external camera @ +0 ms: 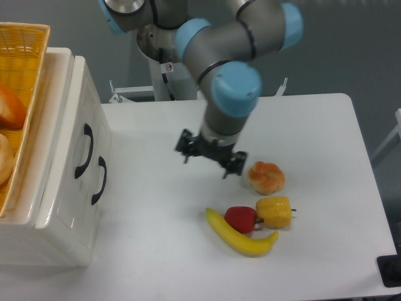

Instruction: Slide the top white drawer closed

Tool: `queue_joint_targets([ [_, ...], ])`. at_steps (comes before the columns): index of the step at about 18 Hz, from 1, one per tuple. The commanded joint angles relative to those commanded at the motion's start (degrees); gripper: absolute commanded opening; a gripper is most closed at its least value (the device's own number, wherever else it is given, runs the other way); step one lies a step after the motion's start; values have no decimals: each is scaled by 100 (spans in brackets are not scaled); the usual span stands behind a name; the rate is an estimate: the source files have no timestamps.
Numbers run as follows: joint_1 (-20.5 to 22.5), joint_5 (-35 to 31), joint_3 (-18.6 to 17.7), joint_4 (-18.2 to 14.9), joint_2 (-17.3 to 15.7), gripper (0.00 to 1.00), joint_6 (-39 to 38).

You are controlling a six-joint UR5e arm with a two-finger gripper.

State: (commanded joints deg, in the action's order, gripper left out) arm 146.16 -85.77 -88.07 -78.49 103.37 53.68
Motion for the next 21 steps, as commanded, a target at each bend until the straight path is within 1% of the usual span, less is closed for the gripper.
queue_joint_targets([
  [3,123,-334,0,9,-167,100,685],
  [5,298,-344,-9,0,-290,100,1029],
  [10,843,-361,-176,-52,-791,100,1662],
  [12,1141,-414,-167,-132,-879,100,2056],
  [14,1222,-554,-150,-158,-932,100,2435],
  [16,1318,-642,-158,-176,-959,100,2568],
  [21,1573,-634,-246,-185,-1099,100,2577],
])
